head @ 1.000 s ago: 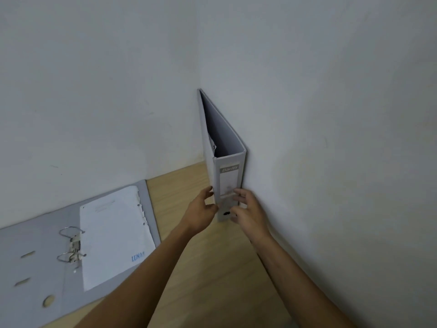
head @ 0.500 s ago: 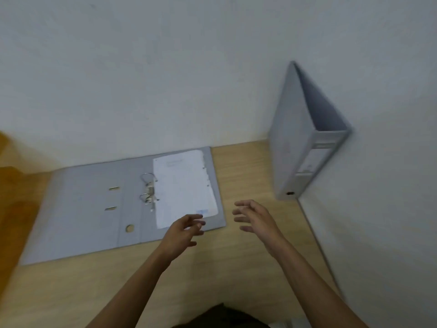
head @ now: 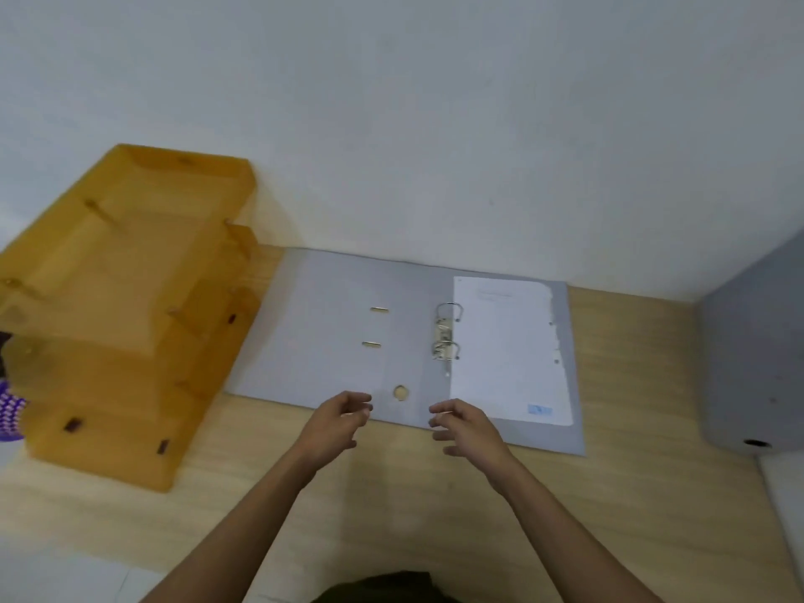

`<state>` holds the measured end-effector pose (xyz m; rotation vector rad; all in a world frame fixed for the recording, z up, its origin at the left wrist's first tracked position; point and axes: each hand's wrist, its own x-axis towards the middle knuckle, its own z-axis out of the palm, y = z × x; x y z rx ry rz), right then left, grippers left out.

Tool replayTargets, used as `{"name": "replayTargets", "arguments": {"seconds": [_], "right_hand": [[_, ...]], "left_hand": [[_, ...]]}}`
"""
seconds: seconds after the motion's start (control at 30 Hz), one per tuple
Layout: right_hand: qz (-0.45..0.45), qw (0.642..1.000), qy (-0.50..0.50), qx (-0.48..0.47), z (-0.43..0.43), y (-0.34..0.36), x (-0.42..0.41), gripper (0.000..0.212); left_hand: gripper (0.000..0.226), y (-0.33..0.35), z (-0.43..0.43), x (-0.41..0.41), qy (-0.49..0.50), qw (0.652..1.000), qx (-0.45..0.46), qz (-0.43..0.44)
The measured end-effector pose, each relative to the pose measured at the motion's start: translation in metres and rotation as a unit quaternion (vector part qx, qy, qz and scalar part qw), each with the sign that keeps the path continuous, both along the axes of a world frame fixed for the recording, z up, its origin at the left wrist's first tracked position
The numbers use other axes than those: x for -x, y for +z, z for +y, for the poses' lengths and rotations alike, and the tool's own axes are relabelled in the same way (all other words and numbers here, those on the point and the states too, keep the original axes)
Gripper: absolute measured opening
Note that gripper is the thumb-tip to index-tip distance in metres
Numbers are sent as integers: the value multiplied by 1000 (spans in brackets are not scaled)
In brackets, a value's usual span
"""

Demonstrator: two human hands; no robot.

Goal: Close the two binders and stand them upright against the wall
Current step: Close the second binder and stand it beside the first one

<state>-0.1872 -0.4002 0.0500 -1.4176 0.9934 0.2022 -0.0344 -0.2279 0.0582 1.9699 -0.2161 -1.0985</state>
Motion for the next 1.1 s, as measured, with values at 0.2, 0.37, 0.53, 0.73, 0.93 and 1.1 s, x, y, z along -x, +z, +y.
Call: {"name": "replayTargets", "arguments": {"seconds": [0.2,0.37,0.53,0.73,0.93,1.1], "right_hand": [[23,998,58,13,29,-3,-64,28],[41,998,52,22,27,-1,-71,26],[29,998,38,44,21,-8,-89,28],[-13,999,25,44,45,-28,-131,40],[28,997,62,20,69,-42,-118,50],[16,995,98,-1,79,-34,-117,56]], "left_hand": [[70,-48,7,-61,-187,958,-126,-178],[77,-84,-7,-98,-308,882,-217,-285],[73,-98,20,-63,-320,851,-200,-366],[56,-92,50,-35,-253,887,-103,-373],[79,-97,80,-72,99,940,-213,-248],[85,-83,71,-88,198,948,-173,-179]]}}
